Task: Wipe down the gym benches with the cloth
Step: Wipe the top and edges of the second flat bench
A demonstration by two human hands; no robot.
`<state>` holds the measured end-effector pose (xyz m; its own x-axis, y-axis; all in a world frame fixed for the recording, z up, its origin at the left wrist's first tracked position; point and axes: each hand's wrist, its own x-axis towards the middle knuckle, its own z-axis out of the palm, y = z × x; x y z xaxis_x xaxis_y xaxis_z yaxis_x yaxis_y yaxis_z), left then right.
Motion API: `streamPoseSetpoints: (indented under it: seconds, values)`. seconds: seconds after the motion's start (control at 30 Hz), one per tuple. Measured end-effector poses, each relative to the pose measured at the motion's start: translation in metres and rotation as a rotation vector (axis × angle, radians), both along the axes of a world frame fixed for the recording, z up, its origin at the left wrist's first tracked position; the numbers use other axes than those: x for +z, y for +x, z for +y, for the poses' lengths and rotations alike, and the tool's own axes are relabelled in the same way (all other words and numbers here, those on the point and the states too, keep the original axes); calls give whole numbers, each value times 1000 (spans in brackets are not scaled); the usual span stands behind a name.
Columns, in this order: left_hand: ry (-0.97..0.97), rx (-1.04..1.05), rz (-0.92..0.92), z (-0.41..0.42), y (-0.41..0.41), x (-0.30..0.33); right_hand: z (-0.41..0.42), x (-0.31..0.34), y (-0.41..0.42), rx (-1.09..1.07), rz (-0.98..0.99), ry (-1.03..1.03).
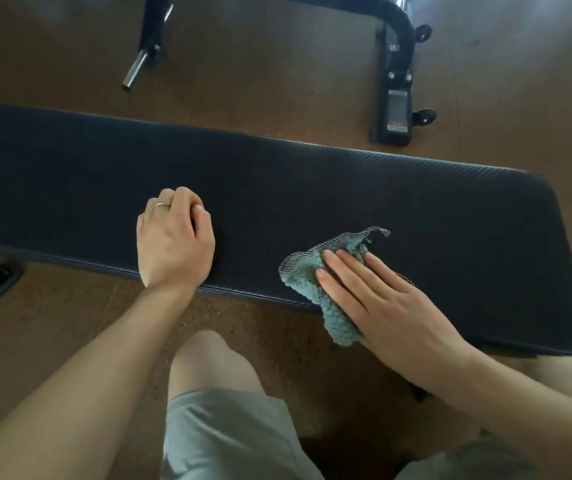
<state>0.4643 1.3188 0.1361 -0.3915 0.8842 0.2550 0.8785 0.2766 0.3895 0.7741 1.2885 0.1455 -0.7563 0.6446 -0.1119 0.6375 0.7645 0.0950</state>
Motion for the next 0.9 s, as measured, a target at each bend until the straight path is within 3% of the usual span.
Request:
streamPoseSetpoints:
  seconds: [0.37, 0.67, 0.8, 0.9]
  values:
    - [-21, 95, 24, 5, 8, 1, 17, -4, -82, 123, 76, -22]
    - [40, 91, -3, 2, 4, -1, 23, -11, -37, 149, 77, -13]
    - [86, 37, -71, 2, -4, -3, 21, -10, -58, 109, 16, 19]
    - [148, -119, -178, -4, -15, 1, 18, -11, -77, 66, 32, 46]
